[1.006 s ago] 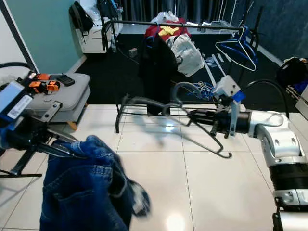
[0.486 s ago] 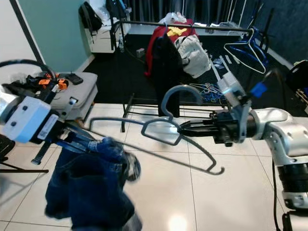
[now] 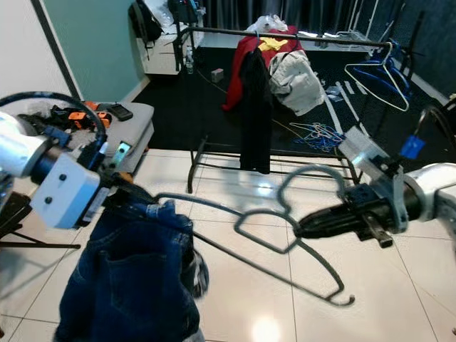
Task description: Hang hanger
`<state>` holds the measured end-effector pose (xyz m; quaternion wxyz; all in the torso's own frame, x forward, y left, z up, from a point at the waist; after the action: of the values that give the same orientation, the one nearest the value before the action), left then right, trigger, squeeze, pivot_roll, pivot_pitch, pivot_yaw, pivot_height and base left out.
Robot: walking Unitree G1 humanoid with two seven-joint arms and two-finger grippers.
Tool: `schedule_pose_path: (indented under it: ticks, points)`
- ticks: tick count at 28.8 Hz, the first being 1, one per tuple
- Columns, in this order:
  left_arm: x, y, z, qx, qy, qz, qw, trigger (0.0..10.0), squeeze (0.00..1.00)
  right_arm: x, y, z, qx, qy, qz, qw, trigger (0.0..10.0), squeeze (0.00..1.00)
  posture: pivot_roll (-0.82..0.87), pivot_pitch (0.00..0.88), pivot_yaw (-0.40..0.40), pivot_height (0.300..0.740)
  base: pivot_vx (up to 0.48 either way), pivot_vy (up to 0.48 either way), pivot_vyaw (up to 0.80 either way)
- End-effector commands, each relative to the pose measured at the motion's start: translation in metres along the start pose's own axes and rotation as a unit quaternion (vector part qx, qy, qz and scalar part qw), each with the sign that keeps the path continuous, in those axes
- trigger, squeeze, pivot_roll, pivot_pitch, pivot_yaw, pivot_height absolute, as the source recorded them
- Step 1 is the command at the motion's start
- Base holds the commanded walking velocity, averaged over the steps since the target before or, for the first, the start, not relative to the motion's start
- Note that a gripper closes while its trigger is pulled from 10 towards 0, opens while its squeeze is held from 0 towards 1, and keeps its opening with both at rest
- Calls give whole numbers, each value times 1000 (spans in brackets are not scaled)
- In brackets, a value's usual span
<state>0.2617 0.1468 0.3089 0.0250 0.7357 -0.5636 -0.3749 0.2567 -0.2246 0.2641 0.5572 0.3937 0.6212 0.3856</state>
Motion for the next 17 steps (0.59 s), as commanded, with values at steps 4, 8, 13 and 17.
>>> schedule_pose_path:
  ticks: [4,8,13,17]
  points:
    - [8,5,-2,30,-7,7,1000,10000,0,0,-2,-3,1,13,-24,1000,10000,0,-119,0,-4,740,0,0,0]
    - [11,5,0,37,-18,7,999,10000,0,-2,-2,-3,2,12,-32,999,10000,0,-117,0,-5,740,0,0,0]
    - [12,4,5,43,-34,1,998,10000,0,-6,-3,-1,2,7,-45,999,10000,0,-113,0,-6,740,0,0,0]
    - [12,2,9,46,-49,-6,998,10000,0,-11,-5,-2,6,2,-65,998,10000,0,-116,0,-8,740,0,0,0]
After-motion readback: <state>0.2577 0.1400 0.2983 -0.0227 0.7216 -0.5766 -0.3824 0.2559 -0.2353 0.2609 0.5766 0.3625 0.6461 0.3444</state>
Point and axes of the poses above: a point about 5 cm out from each wrist's last joint towards the gripper, its own x axis pointing out of the wrist towards the gripper, its own y axis along the axis of the wrist's last joint, z = x × y, the point moved 1 cm from there along x, pointing out of the wrist towards the gripper, and after that the axes turned 2 degrees about -x, right-handed, at the moved point
